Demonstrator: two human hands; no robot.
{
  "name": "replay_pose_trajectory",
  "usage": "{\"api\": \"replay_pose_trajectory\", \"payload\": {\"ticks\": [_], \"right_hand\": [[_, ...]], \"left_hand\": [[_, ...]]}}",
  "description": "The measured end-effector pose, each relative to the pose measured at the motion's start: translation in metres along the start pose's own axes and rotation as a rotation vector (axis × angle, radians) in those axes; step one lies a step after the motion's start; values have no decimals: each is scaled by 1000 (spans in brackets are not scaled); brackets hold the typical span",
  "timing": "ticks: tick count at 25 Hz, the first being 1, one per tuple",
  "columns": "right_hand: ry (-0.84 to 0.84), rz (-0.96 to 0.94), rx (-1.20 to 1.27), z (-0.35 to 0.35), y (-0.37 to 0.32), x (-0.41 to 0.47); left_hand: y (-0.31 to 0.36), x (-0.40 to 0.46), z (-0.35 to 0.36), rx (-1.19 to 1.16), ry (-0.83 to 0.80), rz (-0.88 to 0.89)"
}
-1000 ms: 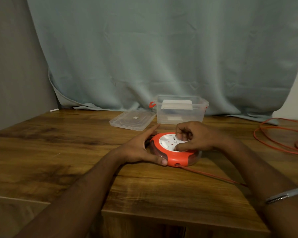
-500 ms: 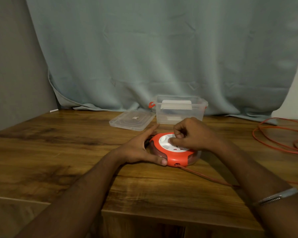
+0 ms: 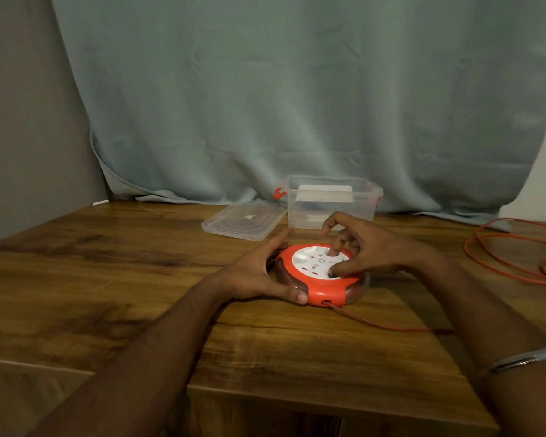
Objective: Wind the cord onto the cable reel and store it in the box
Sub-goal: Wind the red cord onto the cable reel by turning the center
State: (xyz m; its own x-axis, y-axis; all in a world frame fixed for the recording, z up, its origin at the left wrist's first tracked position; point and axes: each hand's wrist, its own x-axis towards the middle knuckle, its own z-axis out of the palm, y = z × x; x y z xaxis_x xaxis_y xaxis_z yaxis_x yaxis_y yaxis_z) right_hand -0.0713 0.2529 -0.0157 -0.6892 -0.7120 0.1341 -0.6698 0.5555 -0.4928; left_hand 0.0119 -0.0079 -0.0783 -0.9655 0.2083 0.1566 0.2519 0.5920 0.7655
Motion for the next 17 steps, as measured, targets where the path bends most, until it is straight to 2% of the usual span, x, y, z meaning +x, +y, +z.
{"api": "replay_pose_trajectory", "payload": {"ticks": [11, 17], "right_hand": [[97, -42, -252, 17, -12, 4], [164, -124, -259, 24, -16, 10]], "left_hand": [[-2, 0, 1, -5, 11, 0], [-2, 0, 0, -18, -5, 12]]}}
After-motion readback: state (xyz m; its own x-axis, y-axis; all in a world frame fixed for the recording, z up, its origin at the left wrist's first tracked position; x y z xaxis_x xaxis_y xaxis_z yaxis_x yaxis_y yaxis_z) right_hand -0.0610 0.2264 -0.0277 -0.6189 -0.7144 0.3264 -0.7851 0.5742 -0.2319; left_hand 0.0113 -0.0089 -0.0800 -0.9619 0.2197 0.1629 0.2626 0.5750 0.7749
